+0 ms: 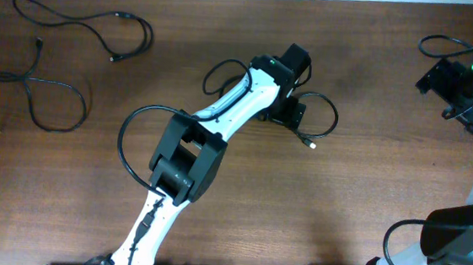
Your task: Untangle cables
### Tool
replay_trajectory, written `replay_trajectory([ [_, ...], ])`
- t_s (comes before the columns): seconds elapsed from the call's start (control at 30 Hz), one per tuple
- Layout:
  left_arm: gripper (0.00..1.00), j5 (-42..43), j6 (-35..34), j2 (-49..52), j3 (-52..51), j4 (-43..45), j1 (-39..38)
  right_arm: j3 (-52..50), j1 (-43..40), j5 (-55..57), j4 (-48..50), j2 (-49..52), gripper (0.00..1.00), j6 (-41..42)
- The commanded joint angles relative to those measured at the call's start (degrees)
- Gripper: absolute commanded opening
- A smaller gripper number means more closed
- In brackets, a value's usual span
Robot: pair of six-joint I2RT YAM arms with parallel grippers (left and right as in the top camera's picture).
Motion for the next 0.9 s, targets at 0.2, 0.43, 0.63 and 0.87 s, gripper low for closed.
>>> replay_trajectory([
  [0.2,0.99,1.1,-4.4,3.7,-0.2,4.8,-2.9,0.2,-0.2,0.3,0.0,0.1,0.99,0.4],
  [0.43,0.73,-10.6,-9.5,3.9,-0.2,6.1,-8.9,0.2,-0.2,0.3,0.0,0.1,0.98,0.4],
  [0.63,0.0,-10.6,-9.0,3.8,2.1,4.7,-7.6,0.2,-0.2,0.3,0.0,0.1,0.98,0.4],
  [0.87,0.0,-10.8,-8.6,3.7,18.9,-11.8,0.2,0.2,-0.2,0.3,0.0,0.1,0.98,0.4],
])
